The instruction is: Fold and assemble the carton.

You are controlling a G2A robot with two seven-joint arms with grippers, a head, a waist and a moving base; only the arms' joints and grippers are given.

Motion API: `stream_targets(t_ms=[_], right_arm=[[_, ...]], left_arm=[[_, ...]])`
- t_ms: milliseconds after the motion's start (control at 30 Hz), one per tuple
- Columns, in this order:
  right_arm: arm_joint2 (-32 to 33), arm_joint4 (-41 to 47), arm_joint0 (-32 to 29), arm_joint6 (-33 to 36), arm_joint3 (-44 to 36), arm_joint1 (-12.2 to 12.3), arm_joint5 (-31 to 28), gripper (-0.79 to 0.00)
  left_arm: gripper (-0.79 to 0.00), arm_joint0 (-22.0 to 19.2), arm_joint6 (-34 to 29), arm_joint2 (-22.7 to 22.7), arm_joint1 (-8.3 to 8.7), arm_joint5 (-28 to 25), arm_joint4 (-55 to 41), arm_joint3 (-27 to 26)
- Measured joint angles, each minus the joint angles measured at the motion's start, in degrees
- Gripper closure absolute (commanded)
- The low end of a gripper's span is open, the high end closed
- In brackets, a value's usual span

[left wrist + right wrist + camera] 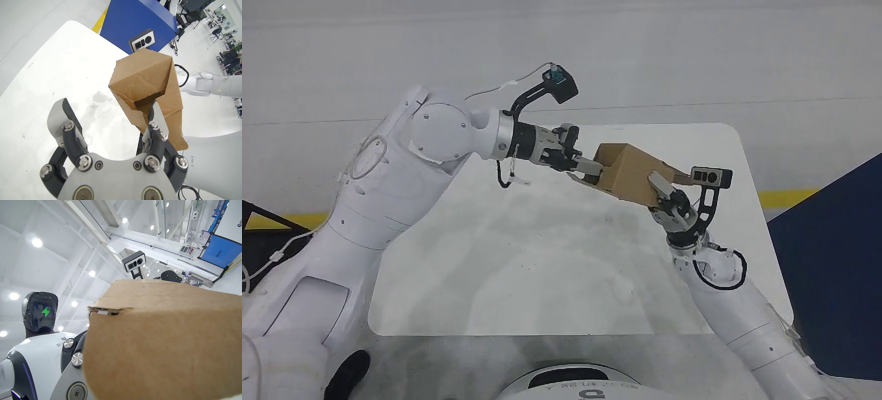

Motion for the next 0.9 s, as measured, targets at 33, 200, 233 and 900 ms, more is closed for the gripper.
stream_targets(t_ms=[33,200,233,900], right_arm=[[0.0,0.0,0.0,0.1,0.1,0.0,0.2,0.0],[0.2,0.3,0.0,0.9,0.2,-0.3,1.0,0.0],[0.2,0.4,0.0,1.2,0.2,-0.4,1.1,0.0],[0.7,1.3,-0.2,1.2,0.6,-1.0,2.5,0.0]], left_arm=[[-0.785,-0.1,0.0,0.2,-0.1,0.0,-0.1,0.2],[-0.785,-0.6,0.0,1.3,-0.69,0.1,0.1,0.8],[-0.785,-0.7,0.0,1.6,-0.85,0.1,0.2,0.9],[-0.785,13.0,2.3,-18.2,4.83,0.2,-0.6,-5.8]])
